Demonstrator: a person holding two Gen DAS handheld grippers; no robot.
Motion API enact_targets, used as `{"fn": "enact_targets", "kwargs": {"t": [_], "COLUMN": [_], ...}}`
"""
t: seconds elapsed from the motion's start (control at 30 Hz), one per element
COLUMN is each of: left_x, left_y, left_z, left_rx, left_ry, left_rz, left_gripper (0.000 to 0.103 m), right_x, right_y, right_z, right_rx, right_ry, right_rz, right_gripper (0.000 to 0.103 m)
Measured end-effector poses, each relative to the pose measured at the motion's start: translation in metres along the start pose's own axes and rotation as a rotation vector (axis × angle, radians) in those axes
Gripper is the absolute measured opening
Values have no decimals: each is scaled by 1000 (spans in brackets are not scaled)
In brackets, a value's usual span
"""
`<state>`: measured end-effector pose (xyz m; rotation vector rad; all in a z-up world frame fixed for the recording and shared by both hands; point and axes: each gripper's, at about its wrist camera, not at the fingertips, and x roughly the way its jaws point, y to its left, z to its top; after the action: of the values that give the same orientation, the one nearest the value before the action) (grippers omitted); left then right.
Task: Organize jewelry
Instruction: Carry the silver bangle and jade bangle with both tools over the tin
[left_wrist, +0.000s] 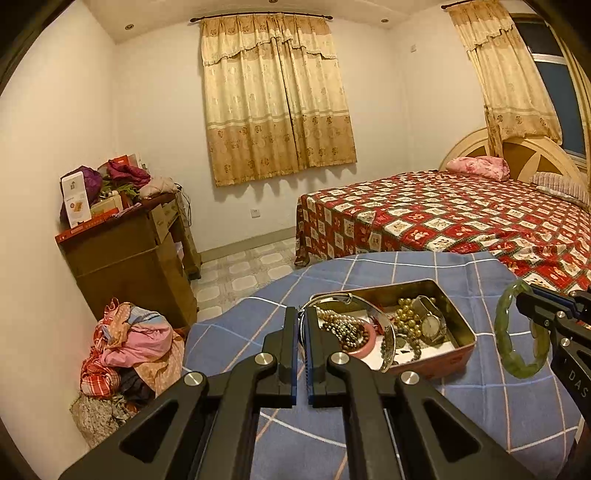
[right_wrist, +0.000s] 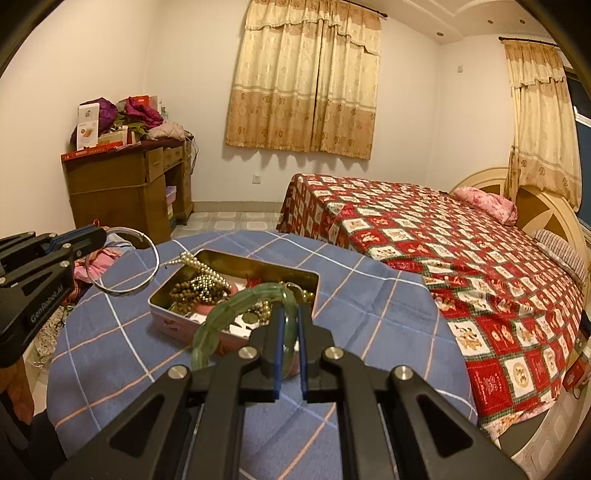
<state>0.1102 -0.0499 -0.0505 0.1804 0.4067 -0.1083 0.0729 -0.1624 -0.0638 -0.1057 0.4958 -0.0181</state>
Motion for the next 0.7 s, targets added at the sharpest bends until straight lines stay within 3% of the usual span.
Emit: {"fn": "enact_targets", "kwargs": {"t": [0.7], "left_x": [54], "left_y": [-6], "left_z": [16], "left_rx": [40], "left_ry": [43], "left_rz": [10], "left_gripper": [2], "right_x": [46], "right_y": [0], "right_z": [26], "right_rx": [-17], "right_ry": [36], "right_rz": [-20], "right_gripper": [8]}}
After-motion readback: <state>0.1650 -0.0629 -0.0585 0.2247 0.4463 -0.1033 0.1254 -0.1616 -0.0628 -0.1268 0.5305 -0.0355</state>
